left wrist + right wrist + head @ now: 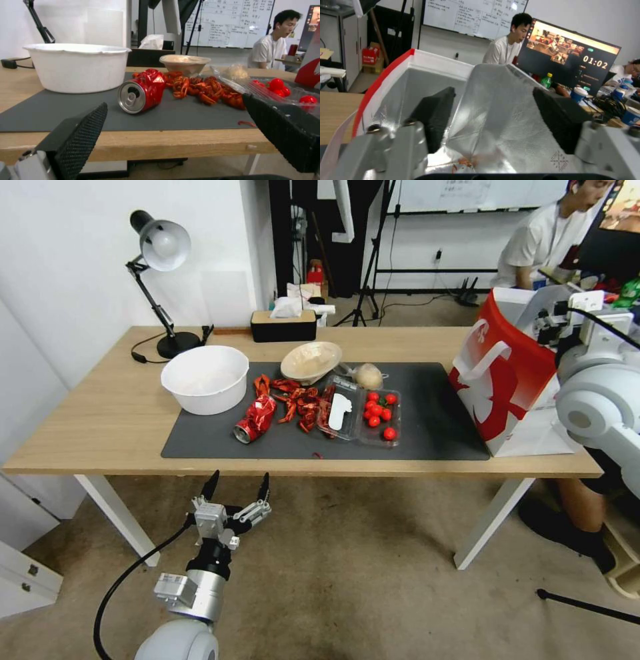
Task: Pick up the trash from the table and place it into the takeout bag.
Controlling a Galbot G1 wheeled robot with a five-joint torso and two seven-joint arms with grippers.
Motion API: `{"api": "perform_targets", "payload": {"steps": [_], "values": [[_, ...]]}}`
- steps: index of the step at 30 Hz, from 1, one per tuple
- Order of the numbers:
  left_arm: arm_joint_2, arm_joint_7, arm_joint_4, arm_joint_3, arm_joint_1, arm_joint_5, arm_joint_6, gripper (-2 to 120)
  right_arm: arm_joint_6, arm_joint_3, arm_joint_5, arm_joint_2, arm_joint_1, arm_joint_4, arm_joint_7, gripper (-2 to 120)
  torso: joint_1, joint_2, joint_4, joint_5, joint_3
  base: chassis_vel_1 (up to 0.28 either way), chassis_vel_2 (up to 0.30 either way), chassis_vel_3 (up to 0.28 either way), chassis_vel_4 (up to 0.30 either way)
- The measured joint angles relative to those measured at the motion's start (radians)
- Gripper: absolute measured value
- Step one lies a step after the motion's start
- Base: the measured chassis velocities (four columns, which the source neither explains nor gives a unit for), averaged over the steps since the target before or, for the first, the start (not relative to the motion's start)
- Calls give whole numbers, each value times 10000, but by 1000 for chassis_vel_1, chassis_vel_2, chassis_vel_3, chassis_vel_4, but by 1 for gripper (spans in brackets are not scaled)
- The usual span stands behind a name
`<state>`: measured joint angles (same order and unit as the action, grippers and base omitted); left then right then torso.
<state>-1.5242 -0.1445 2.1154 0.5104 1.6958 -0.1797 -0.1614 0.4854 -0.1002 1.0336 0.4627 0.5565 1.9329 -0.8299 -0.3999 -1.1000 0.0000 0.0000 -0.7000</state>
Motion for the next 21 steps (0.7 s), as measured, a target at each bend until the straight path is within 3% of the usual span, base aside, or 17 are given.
{"api": "perform_targets", "payload": {"steps": [5, 10, 12, 17, 20, 21], "values": [[9, -7, 29, -23, 21, 31, -3, 100, -23, -374, 46, -53, 134, 48, 95, 88, -2, 0, 0, 0, 0, 0, 0, 0, 0], [22, -9, 31, -23, 27, 35, -2, 100, -646, -578, 224, -52, 102, 99, 458, 96, -2, 0, -1, 0, 0, 0, 0, 0, 0], [28, -10, 36, -20, 33, 37, -3, 100, -1393, -747, 632, -65, -33, 274, 786, 98, -2, 0, 1, 0, 0, 0, 0, 0, 0], [29, -12, 37, -25, 31, 52, -2, 100, -2151, -850, 1249, -122, -201, 588, 1145, 100, -1, 0, 0, -1, 0, 0, 0, 0, 0], [-14, -15, 12, -98, 19, 87, 3, 100, -4506, -832, 1434, -233, -65, 992, 3103, 100, -2, 0, 0, -1, 0, 0, 0, 0, 0], [-14, -15, 12, -98, 19, 87, 3, 100, -4506, -832, 1434, -233, -65, 992, 3103, 100, -2, 0, 0, -1, 0, 0, 0, 0, 0]]}}
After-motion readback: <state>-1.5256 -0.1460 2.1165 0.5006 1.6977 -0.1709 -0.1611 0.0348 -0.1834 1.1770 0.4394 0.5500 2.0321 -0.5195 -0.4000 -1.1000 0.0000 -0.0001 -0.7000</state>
